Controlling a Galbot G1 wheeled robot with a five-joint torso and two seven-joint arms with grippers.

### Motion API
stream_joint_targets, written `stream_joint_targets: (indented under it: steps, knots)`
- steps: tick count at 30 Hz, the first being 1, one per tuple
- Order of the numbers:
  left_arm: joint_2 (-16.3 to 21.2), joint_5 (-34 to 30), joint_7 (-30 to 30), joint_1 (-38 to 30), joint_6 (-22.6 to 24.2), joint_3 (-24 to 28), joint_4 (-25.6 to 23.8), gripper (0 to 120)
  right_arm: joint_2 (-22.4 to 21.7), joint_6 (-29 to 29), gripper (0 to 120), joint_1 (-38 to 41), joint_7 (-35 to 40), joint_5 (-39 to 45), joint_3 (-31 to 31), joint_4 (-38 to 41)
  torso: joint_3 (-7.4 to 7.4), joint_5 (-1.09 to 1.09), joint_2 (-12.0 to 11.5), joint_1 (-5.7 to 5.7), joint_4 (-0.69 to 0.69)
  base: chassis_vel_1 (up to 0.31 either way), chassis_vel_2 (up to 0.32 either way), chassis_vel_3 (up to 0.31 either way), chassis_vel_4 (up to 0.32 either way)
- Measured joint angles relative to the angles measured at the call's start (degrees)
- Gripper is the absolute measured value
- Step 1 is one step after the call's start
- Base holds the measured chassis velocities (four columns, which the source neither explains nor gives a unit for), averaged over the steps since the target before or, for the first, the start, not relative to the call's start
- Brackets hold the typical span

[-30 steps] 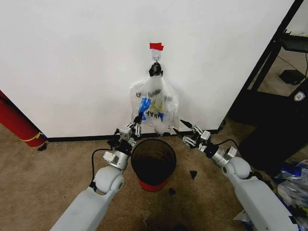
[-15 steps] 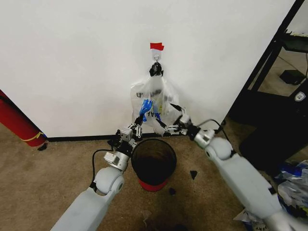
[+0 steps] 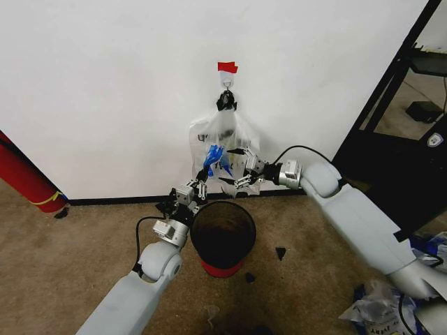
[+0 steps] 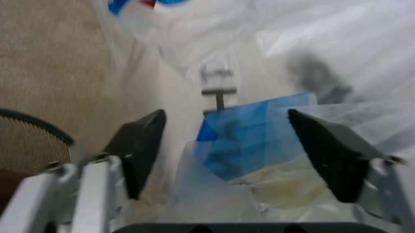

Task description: Pick up the garbage bag from the wall and place it over the trash bin.

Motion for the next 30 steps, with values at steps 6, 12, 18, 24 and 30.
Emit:
stream_joint_targets:
  steps: [6, 12, 18, 24, 30]
  knots:
    - [-0.05, 0.0, -0.01, -0.47, 0.01, 0.18, 0.25, 0, 0.58, -0.99, 60, 0.36, -3.34, -3.38, 1.31, -1.91, -0.01, 0.01, 0.0, 0.0, 0.0, 0.0, 0.0, 0.0, 0.0]
    - [-0.42, 0.09, -0.02, -0.73, 0.07, 0.35, 0.6, 0, 0.77, -1.08, 58, 0.57, -5.2, -5.05, 2.69, -3.01, -0.01, 0.0, 0.0, 0.0, 0.0, 0.0, 0.0, 0.0, 0.0]
    - [-0.35, 0.2, -0.05, -0.77, 0.1, 0.33, 0.69, 0, 0.07, -0.47, 39, -0.26, -3.2, -3.38, 3.97, -2.69, -0.01, 0.0, 0.0, 0.0, 0.0, 0.0, 0.0, 0.0, 0.0]
    - [-0.23, 0.35, -0.06, -0.34, 0.17, 0.19, 0.34, 0, -1.02, -0.3, 15, -2.86, -0.95, 1.3, 4.84, -1.62, -0.01, 0.01, 0.0, -0.01, 0.0, 0.0, 0.0, 0.0, 0.0]
    - [0.12, 0.31, -0.43, 0.44, 0.3, -0.88, -0.76, 0, -3.29, 2.2, 0, -8.15, 3.18, 10.05, 6.92, 0.84, -0.01, 0.01, 0.0, 0.0, 0.0, 0.0, 0.0, 0.0, 0.0]
